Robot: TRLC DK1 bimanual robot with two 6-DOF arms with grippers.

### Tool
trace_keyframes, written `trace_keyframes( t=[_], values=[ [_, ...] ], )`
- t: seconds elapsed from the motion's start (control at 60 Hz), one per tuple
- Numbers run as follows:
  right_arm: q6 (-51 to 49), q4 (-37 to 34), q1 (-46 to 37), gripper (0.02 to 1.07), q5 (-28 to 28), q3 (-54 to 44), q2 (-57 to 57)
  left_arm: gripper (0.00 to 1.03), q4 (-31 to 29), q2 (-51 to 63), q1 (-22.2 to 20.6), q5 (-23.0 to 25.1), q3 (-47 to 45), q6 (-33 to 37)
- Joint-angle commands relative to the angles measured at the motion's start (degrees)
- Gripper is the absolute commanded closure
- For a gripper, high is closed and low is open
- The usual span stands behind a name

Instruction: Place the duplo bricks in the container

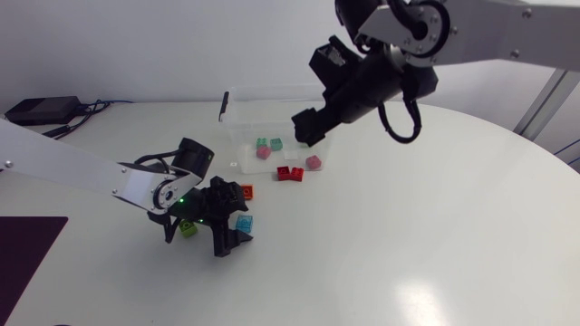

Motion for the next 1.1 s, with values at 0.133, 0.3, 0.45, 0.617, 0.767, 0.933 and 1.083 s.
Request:
trace_keyframes(
  t=[0.133,0.3,0.45,0.617,0.767,0.933,1.083],
  values=[
    [0.2,7.3,-0.3,0.11,-0.1,-11.0,-1.6,0.78,-6.2,2.0,-1.2,0.9,3.7,1.1],
    [0.2,13.0,-0.5,0.11,-0.1,-15.7,1.5,0.79,-12.9,-2.6,0.8,2.3,6.3,0.8],
    [0.6,16.7,-0.6,0.11,-0.1,-16.0,5.5,0.79,-17.5,-8.6,3.0,3.9,9.4,0.0],
    [2.3,18.7,0.2,0.09,1.5,-14.8,10.1,0.79,-17.6,-12.8,4.4,4.6,12.9,-4.2],
    [4.8,20.6,1.2,0.08,5.2,-14.0,13.7,0.78,-14.8,-12.9,6.6,6.0,17.6,-9.6],
    [5.3,24.9,1.7,0.08,10.2,-13.5,16.9,0.78,-9.4,-10.4,7.7,6.0,22.1,-15.4],
    [5.3,25.5,1.2,0.08,13.4,-10.4,20.0,0.77,-7.3,-7.3,8.4,6.0,26.0,-19.2]
  ],
)
